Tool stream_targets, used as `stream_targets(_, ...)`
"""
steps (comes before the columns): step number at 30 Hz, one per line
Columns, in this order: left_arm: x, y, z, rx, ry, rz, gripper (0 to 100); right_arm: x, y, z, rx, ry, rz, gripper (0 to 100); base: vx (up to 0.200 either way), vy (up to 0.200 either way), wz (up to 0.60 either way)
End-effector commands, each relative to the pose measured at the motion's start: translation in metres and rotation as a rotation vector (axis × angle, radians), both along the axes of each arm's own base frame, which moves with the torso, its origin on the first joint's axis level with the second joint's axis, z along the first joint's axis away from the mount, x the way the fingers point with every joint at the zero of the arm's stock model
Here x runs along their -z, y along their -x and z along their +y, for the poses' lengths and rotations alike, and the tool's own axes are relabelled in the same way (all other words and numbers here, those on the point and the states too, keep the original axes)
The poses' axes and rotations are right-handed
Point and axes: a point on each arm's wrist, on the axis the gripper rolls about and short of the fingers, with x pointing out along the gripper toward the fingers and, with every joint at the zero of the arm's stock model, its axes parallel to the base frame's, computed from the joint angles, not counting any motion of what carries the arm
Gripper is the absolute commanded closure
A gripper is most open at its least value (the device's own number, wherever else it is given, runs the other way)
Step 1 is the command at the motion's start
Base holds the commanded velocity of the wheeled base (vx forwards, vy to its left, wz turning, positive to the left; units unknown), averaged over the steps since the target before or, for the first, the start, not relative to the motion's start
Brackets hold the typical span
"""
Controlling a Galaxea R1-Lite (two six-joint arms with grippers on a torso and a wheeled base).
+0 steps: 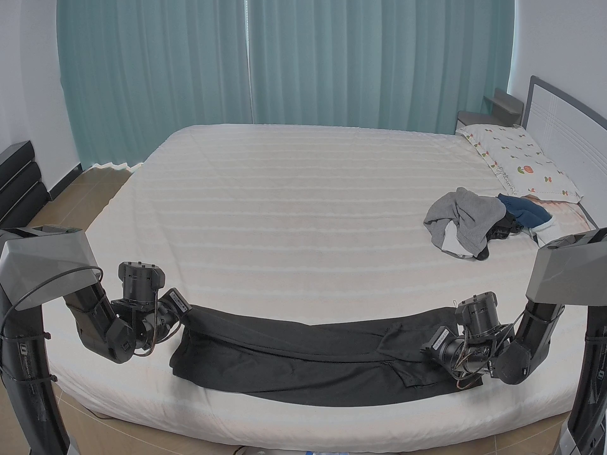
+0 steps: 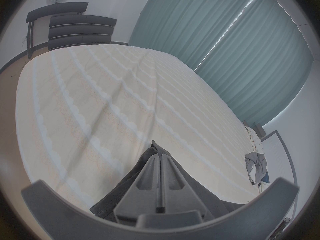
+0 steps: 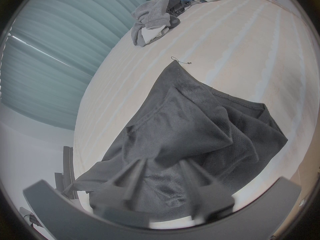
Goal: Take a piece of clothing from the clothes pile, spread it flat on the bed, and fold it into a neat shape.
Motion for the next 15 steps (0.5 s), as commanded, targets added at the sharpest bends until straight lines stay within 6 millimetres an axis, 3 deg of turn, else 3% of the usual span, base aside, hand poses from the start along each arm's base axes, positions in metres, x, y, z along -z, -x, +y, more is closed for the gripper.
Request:
stream_targets(1,0.001,0.0,0.0,-0.001,0.0,0.003,100,0.002,0.001,0.0,0.0,0.004,0.009,100,0.0,0.0,0.0)
stream_targets(10,0.001,0.0,0.001,-0.002,0.0,0.003,100,-0.003,-0.002,-0.002,0.009,0.004,0.009,100,0.0,0.0,0.0)
stream_targets(15,-0.004,-0.008,0.001,-0.015,0.012,-0.03,100,-0.019,-0.016,-0.002,0.023,-0.022,-0.07,100,0.0,0.0,0.0)
